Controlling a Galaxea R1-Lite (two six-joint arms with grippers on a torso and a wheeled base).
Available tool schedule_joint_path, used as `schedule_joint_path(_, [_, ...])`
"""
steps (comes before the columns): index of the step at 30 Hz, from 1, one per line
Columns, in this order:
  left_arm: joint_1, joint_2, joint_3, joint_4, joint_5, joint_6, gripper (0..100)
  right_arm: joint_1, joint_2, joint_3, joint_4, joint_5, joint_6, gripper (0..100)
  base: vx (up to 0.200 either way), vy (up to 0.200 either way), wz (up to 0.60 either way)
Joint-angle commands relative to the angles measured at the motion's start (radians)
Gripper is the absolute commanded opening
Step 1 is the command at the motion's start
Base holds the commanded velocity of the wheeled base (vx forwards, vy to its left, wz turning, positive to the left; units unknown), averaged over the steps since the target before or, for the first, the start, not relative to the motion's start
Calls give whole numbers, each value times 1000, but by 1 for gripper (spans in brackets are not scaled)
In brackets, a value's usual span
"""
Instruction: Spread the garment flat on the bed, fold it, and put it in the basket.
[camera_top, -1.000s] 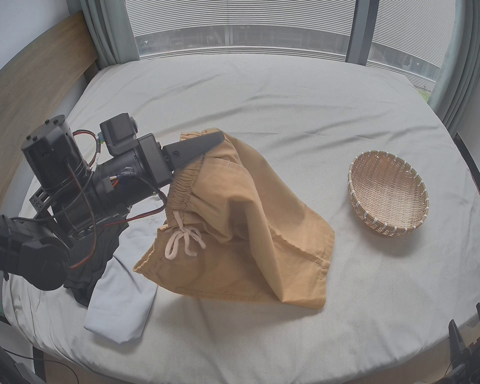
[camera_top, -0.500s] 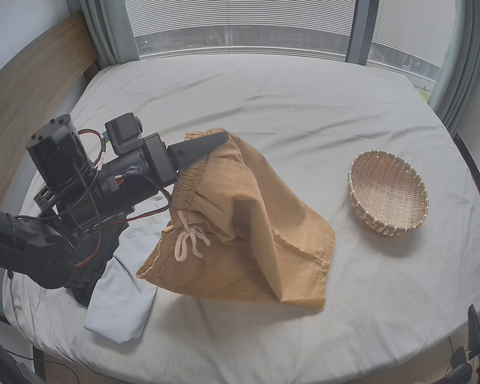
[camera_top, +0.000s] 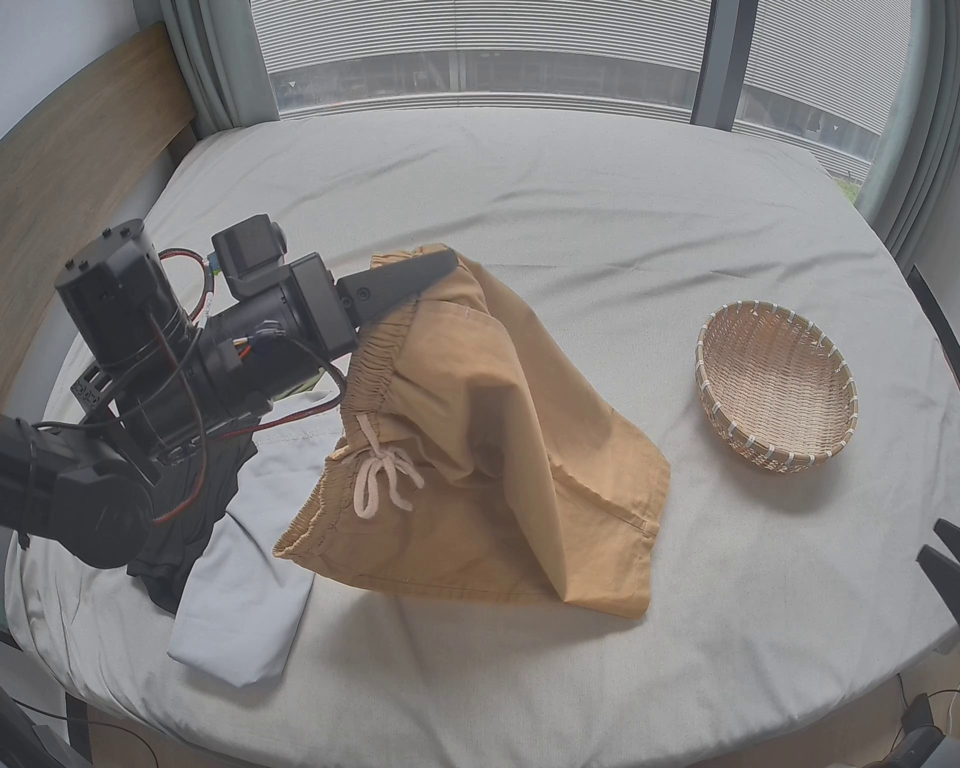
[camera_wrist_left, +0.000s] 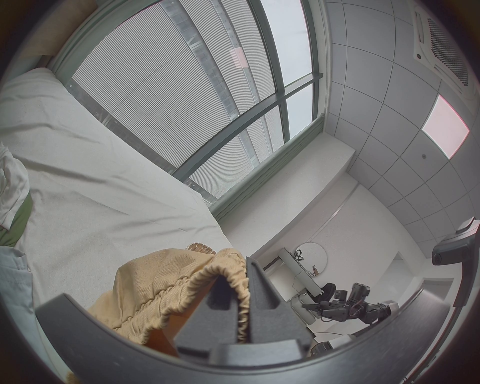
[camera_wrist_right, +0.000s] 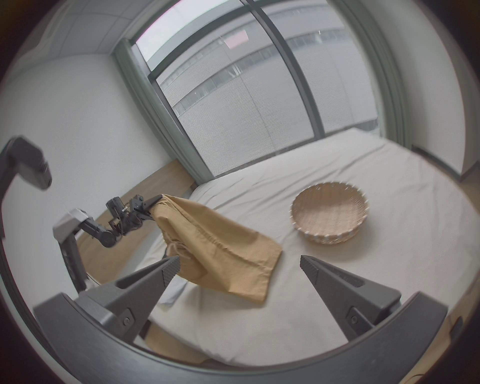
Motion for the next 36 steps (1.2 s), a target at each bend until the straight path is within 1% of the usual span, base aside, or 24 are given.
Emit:
schedule_joint_path(1, [-5, 4, -15, -2, 1, 1, 0, 172, 439, 11, -230, 61, 182, 100, 0, 0, 0])
schedule_joint_path(2, [-5, 4, -15, -2, 1, 1, 0, 195, 521, 5, -278, 64, 222, 100, 0, 0, 0])
schedule_joint_path(3, [-5, 4, -15, -2, 1, 1, 0, 195, 521, 5, -278, 64, 222, 100, 0, 0, 0])
schedule_joint_path(4, [-5, 3, -15, -2, 1, 2, 0, 200, 596, 8, -336, 65, 237, 100, 0, 0, 0])
schedule_joint_path(8, [-6, 0, -14, -5, 1, 5, 0, 195, 751, 31, -477, 70, 245, 100, 0, 0, 0])
schedule_joint_path(10, [-6, 0, -11, -13, 3, 5, 0, 189, 852, 45, -597, 68, 277, 100, 0, 0, 0])
schedule_joint_path(11, [-6, 0, -9, -16, 3, 5, 0, 189, 878, 46, -623, 68, 289, 100, 0, 0, 0])
schedule_joint_path(12, [-6, -2, -9, -25, 1, 5, 0, 189, 933, 48, -681, 68, 312, 100, 0, 0, 0])
schedule_joint_path(13, [-6, -2, -9, -25, 1, 5, 0, 189, 933, 48, -681, 68, 312, 100, 0, 0, 0])
schedule_joint_path(14, [-6, -2, -8, -33, 1, 5, 0, 187, 1004, 50, -750, 65, 334, 100, 0, 0, 0])
schedule_joint_path(18, [-8, -2, -8, -33, 3, 5, 0, 175, 1153, 46, -859, 64, 346, 100, 0, 0, 0])
schedule_joint_path(20, [-8, -2, -6, -33, 3, 5, 0, 157, 1240, 45, -939, 62, 348, 100, 0, 0, 0])
schedule_joint_path(23, [-8, 1, -6, -34, 3, 5, 0, 146, 1306, 43, -1008, 62, 361, 100, 0, 0, 0])
schedule_joint_path(25, [-8, 4, 0, -34, 3, 7, 0, 140, 1361, 40, -1073, 62, 395, 100, 0, 0, 0])
schedule_joint_path(27, [-8, 4, 1, -34, 3, 7, 0, 135, 1380, 39, -1085, 62, 403, 100, 0, 0, 0])
schedule_joint_path(28, [-12, 6, 5, -36, 3, 7, 0, 117, 1426, 34, -1119, 64, 411, 100, 0, 0, 0])
schedule_joint_path(33, [-17, 11, 3, -36, 6, 7, 0, 88, 1498, 33, -1191, 67, 415, 100, 0, 0, 0])
schedule_joint_path(36, [-17, 17, 1, -37, 6, 7, 0, 89, 1530, 33, -1212, 67, 415, 100, 0, 0, 0])
